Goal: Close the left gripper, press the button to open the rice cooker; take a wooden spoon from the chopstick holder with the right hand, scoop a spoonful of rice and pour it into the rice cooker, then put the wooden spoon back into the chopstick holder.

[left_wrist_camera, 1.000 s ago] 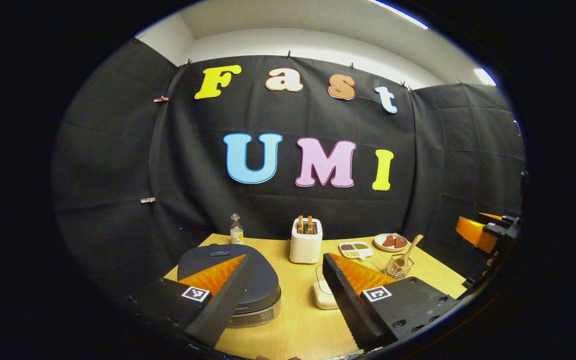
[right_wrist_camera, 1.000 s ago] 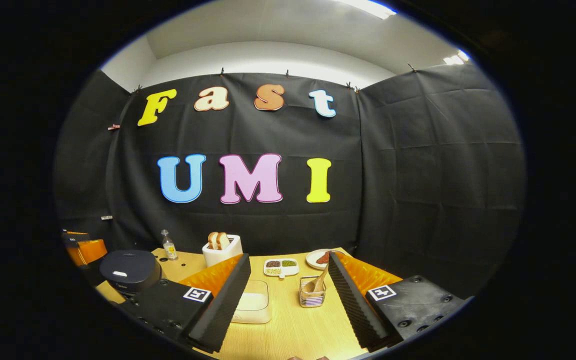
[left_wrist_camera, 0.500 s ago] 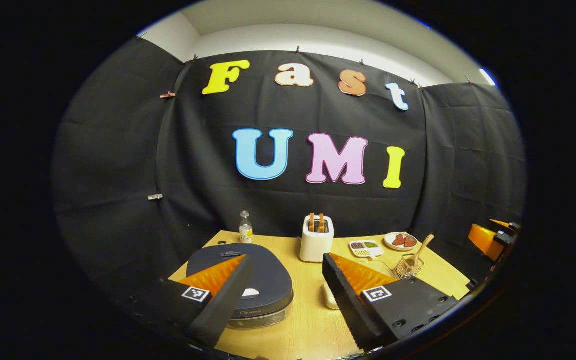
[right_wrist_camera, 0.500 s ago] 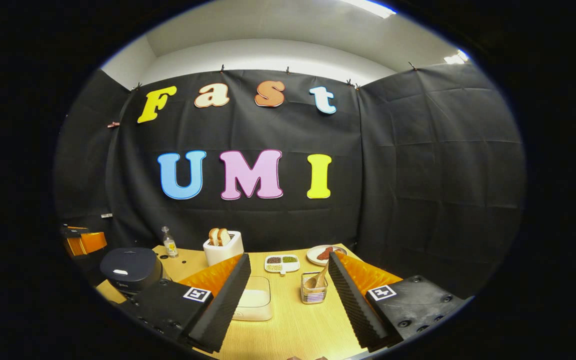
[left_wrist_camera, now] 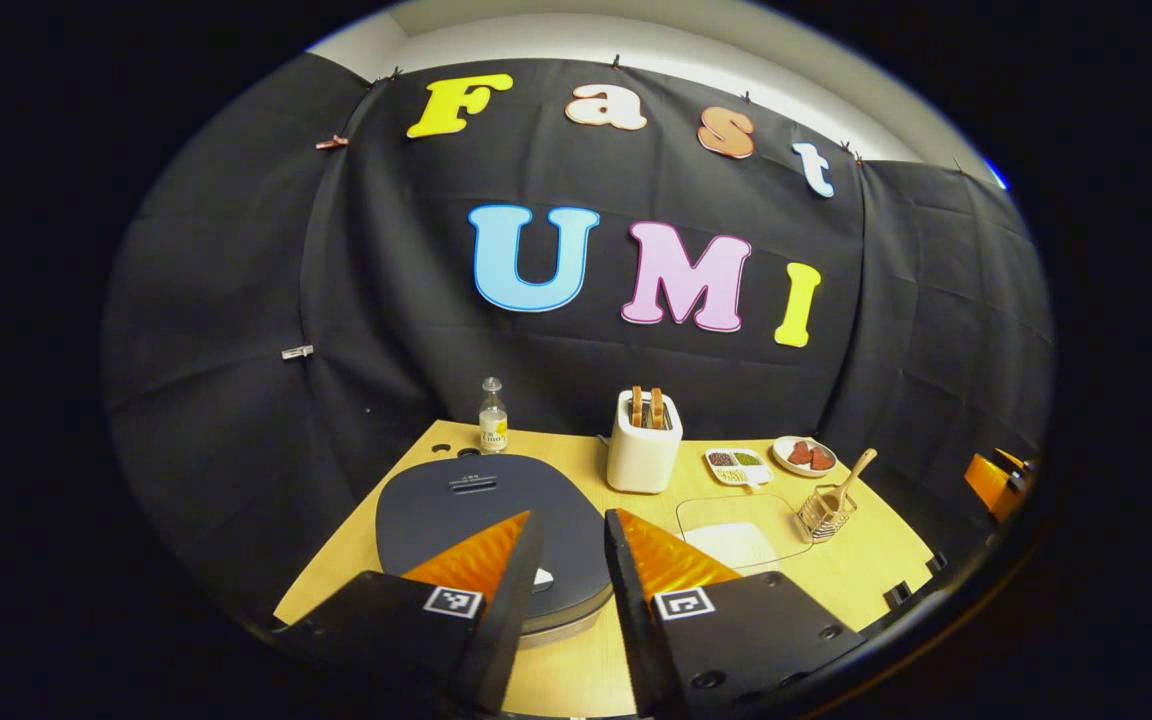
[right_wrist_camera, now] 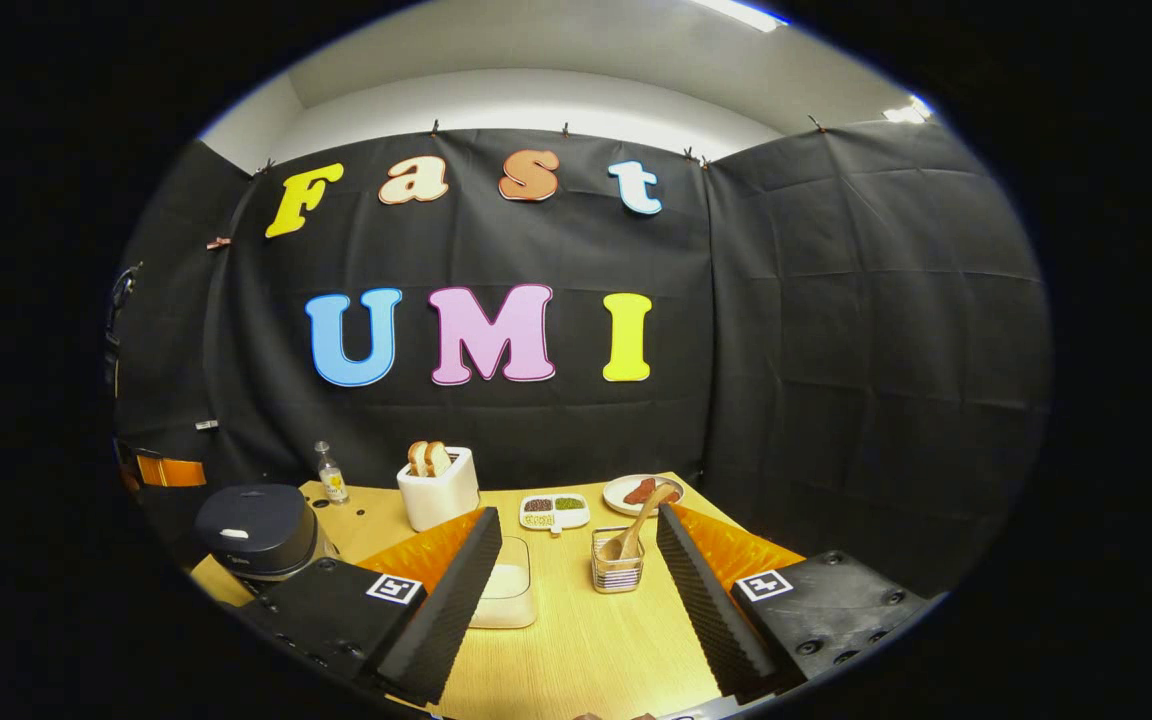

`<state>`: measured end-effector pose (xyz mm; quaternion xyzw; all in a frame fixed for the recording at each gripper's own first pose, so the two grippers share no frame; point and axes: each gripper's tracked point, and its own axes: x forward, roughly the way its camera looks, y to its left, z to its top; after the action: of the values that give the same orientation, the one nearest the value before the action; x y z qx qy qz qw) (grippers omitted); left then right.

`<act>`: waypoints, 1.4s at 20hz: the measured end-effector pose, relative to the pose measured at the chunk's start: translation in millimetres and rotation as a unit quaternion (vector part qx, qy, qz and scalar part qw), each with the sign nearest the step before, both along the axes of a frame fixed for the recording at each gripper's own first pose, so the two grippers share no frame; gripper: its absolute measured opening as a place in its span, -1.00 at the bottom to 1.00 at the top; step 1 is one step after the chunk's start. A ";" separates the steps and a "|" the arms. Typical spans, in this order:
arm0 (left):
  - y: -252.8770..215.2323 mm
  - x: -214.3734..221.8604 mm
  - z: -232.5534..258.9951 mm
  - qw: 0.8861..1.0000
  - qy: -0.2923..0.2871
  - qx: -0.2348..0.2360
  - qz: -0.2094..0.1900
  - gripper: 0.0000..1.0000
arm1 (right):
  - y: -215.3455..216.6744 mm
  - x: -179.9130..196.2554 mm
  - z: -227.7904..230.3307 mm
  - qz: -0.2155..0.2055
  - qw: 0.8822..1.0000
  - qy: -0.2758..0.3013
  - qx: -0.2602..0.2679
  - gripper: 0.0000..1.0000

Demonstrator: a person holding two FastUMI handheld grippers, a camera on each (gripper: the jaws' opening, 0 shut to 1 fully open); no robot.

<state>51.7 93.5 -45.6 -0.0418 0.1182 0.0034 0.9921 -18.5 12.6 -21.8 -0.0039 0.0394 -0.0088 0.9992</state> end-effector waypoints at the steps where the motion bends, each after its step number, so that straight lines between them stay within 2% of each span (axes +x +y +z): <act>1: 0.9 2.7 -5.9 1.000 0.007 -0.005 -0.006 -0.12 | -3.0 -1.4 -0.7 -0.003 1.000 0.002 0.000 0.96; 2: 3.3 4.9 -8.9 1.000 0.013 -0.011 -0.009 -0.33 | -5.9 -3.1 -1.5 -0.005 1.000 0.004 0.000 0.96; 3: 4.6 6.7 -13.7 1.000 0.019 -0.017 -0.014 -0.30 | -8.7 -4.1 -2.1 -0.008 1.000 0.006 0.000 0.96; 4: 6.7 8.7 -17.0 0.999 0.023 -0.019 -0.015 -0.63 | -11.2 -5.2 -3.1 -0.010 1.000 0.009 0.000 0.96; 6: 18.7 11.6 -24.3 0.999 0.033 -0.021 -0.007 -0.85 | -17.8 -7.7 -5.0 -0.016 1.000 0.015 0.001 0.95; 14: 33.6 28.2 -72.6 0.993 0.095 -0.067 0.002 -0.89 | -41.3 -20.5 -15.0 -0.036 0.998 0.044 0.005 0.95; 18: 32.4 35.8 -99.1 0.990 0.127 -0.065 0.008 -0.88 | -42.3 -20.3 -17.2 -0.033 0.998 0.051 0.006 0.96; 28: 30.6 34.1 -112.3 0.987 0.143 -0.067 0.026 -0.87 | -33.8 0.9 -33.5 -0.001 0.997 0.075 0.003 0.96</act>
<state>85.8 124.1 -157.9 -0.1100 0.2573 0.0275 0.9597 -17.6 -21.2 -55.3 -0.0017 0.1143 -0.0095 0.9934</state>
